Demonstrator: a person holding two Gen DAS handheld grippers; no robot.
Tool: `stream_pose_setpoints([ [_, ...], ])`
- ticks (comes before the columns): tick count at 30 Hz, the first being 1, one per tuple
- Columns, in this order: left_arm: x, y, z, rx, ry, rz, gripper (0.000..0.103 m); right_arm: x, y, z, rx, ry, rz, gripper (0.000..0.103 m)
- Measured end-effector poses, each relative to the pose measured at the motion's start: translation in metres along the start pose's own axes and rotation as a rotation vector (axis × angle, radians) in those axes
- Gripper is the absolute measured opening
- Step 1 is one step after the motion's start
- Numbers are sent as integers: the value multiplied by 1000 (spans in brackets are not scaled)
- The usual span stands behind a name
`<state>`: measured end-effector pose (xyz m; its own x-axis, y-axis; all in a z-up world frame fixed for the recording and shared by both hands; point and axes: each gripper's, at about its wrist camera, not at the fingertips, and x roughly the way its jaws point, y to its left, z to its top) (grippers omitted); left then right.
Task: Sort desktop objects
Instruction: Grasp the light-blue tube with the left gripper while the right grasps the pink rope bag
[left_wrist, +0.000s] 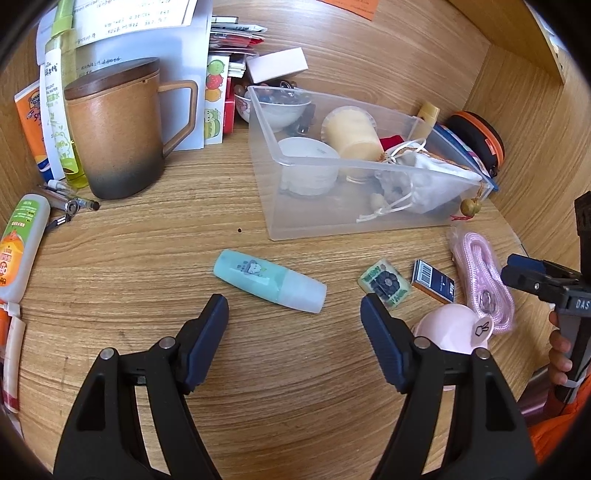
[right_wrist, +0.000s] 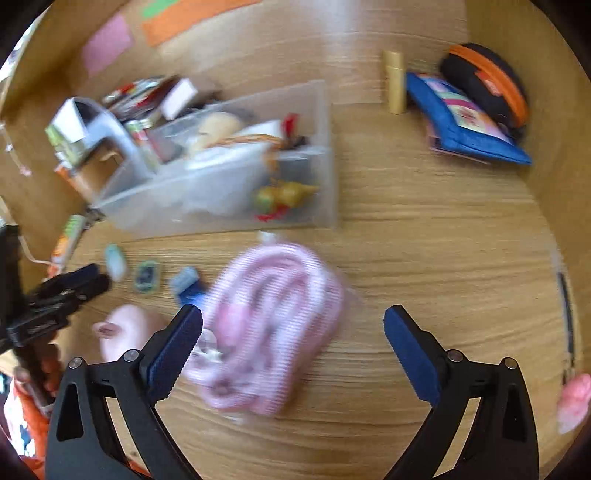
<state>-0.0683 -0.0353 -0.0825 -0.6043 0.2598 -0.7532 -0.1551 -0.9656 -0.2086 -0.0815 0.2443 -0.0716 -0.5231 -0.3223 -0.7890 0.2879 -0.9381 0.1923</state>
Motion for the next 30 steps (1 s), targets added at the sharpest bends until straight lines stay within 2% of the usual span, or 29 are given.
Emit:
stream_pose_setpoints([
  [3,-1,1,-1,-7,3,-1,74,8,20,4,-87,19,-31,98],
  [5,-1,1,-2,-6,6,-1,74,16,34,1,-184,38,-96,98],
  [7,-1,1,-2,-1,7,1,74,20,38,-4,-219,40,-148,99],
  [10,0,-1,-2,4,15,9,75,19,24,-8,-182,48,-104,99],
  [14,3,-3,0,18,27,29,77,21,-11,-12,-59,82,-47,101],
  [18,6,-6,6,63,40,66,78,17,-32,-12,-17,76,-70,102],
  [21,13,-6,12,97,62,95,78,20,-33,-8,-23,86,-52,102],
  [26,25,-6,19,144,92,130,78,29,-18,-4,-111,97,-69,102],
  [30,29,-5,20,185,86,167,78,33,-15,-3,-170,103,-78,102],
])
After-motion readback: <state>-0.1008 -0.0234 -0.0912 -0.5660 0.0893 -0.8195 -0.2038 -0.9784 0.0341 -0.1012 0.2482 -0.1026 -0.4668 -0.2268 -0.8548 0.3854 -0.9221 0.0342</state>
